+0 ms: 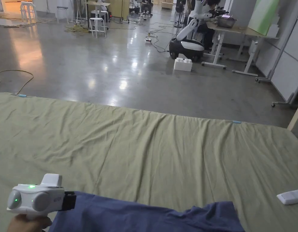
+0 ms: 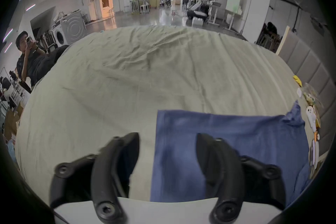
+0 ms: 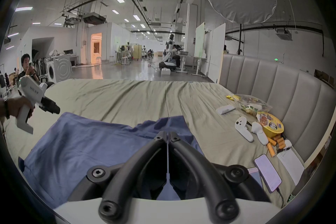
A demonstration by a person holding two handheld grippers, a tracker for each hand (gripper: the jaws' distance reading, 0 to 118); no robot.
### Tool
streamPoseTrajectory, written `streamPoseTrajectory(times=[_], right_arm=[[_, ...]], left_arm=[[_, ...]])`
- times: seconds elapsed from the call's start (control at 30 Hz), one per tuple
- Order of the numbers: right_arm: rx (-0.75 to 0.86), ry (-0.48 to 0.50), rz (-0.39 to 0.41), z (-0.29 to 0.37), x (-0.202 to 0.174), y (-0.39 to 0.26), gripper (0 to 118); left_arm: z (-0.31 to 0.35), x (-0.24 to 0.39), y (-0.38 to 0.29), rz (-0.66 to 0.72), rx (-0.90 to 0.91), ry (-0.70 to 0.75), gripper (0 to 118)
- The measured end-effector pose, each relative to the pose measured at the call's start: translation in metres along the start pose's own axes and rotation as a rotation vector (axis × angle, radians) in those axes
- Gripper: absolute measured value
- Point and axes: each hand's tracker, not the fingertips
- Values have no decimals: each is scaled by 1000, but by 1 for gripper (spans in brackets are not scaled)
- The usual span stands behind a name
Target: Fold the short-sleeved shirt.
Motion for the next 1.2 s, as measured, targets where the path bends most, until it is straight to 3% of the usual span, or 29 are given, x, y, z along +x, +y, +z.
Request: streamPoseTrajectory(times=[0.1,0.23,0.37,0.43,0.47,0.6,0.73,0.77,0.83,0.9,1.03,1.1,1.17,1.2], right_arm=[[-71,-29,-55,-7,8,-12,2],[-83,-17,-22,-16,10,-21,2],[-119,-24,-31,-23,14,-29,2],[-133,-28,-25,-26,15,-30,2],[-139,-31,-20,-29,15,-31,2],[-185,-24,-13,-53,23,-26,2],[-262,-21,-14,-105,45,-11,4],[-307,-18,-2,-122,51,-7,6],[-350,-17,-9,-158,64,3,39],[-432,26,-5,-191,73,10,56],[-509,44,-37,-247,83,18,62],[-568,74,5,-269,81,14,66],[-649,98,2,-289,78,6,66],[-688,110,-17,-295,75,0,59]], left_arm=[[-21,-4,15,36,-26,-11,74],[-47,2,22,17,-83,25,74],[-54,23,14,-102,-201,60,73],[-41,34,9,-93,-127,78,70],[-38,30,11,-77,-136,62,65],[-23,37,9,-64,-103,5,7],[-28,21,21,-56,-114,-31,5],[-24,18,23,-44,-98,-36,5],[-7,15,28,-36,-52,-46,5],[7,17,27,-59,-4,-51,5],[29,16,25,-99,60,-51,5],[40,16,24,-107,83,-47,5],[22,19,19,-108,90,-34,5],[19,20,18,-123,91,-34,5]])
